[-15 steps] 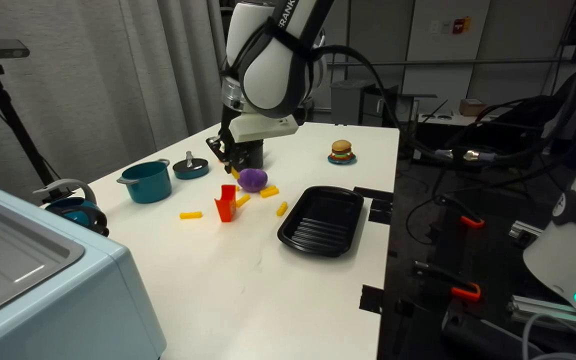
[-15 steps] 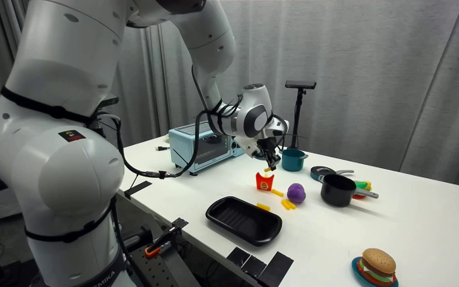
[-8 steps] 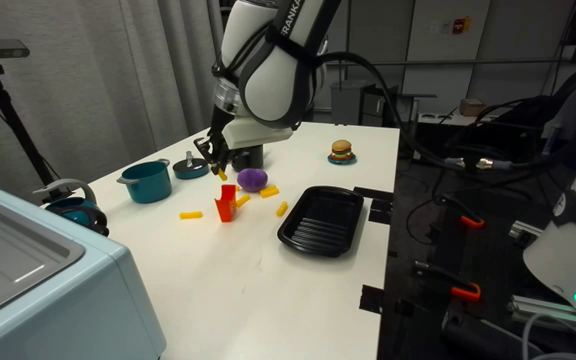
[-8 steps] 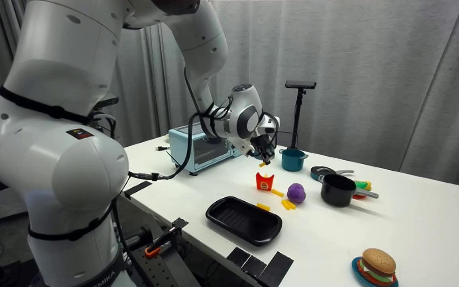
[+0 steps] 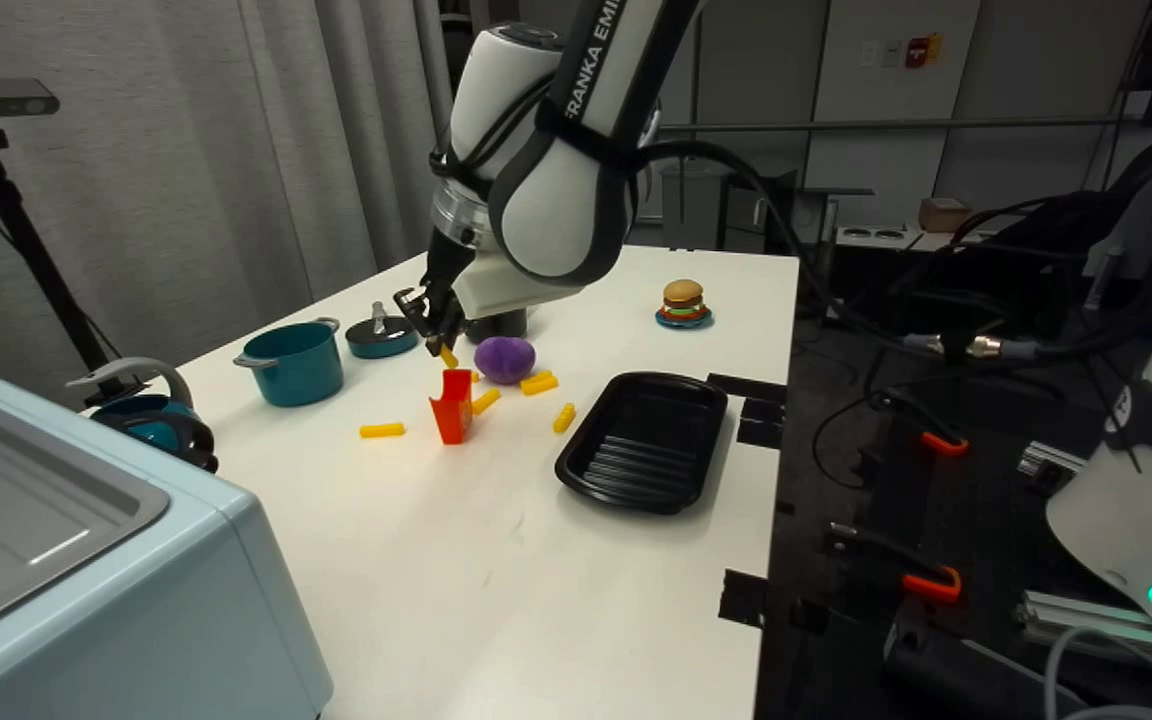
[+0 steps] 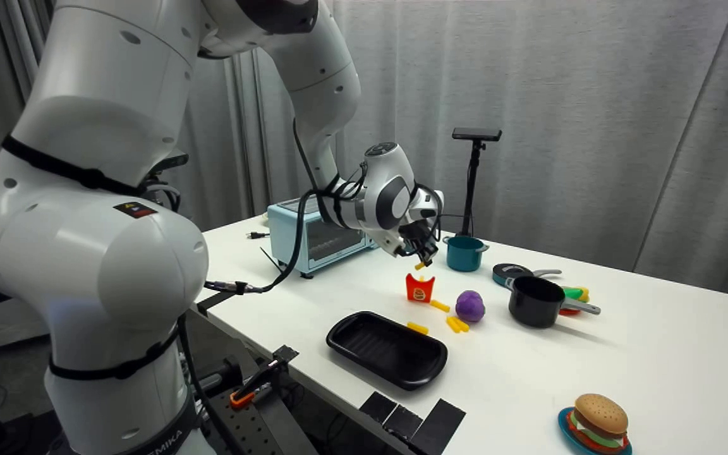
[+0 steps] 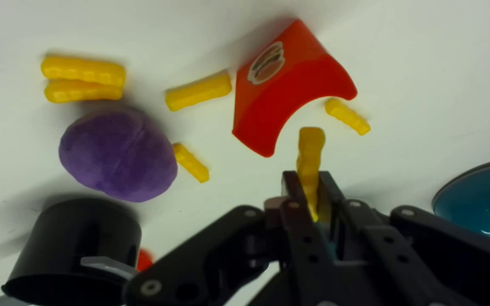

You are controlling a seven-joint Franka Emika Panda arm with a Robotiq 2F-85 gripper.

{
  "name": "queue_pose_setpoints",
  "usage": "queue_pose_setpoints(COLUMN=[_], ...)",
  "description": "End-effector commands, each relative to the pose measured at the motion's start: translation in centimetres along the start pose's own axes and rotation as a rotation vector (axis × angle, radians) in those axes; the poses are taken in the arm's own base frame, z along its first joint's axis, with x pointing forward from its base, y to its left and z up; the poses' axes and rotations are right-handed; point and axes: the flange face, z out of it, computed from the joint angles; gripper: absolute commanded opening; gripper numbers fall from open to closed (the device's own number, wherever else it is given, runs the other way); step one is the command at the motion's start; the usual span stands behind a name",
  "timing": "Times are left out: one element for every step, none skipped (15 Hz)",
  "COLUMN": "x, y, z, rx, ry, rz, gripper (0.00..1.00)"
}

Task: Pick up one of the yellow objects and put it in the orange container.

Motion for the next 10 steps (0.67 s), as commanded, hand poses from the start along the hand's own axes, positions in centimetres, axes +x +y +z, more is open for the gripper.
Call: queue_pose_setpoints(x=[-0.7,-0.8,-1.0,-1.2,-1.4,-1.6,-1.7,-1.9,-2.1,-2.2], y=[0.4,0.5,0.6,0.5,0.5,0.5,0.4,0.3,0.2,0.1], z=[0.7,0.9,1.1,1.4,1.6,1.8,2.0,2.1,2.3,2.4], rx=[-0.009,-0.013,-0.016,-0.018,-0.021,-0.023,-0.024,-0.025,-0.025,-0.026], ry=[0.028,0.028,0.029,0.03,0.029,0.028,0.027,0.026,0.024,0.023], rz=[-0.025,-0.028,-0.032,-0.037,-0.04,-0.045,-0.048,-0.053,-0.056,-0.059], gripper=[0.03,0.03,0.03,0.03,0.03,0.03,0.03,0.03,0.03,0.03])
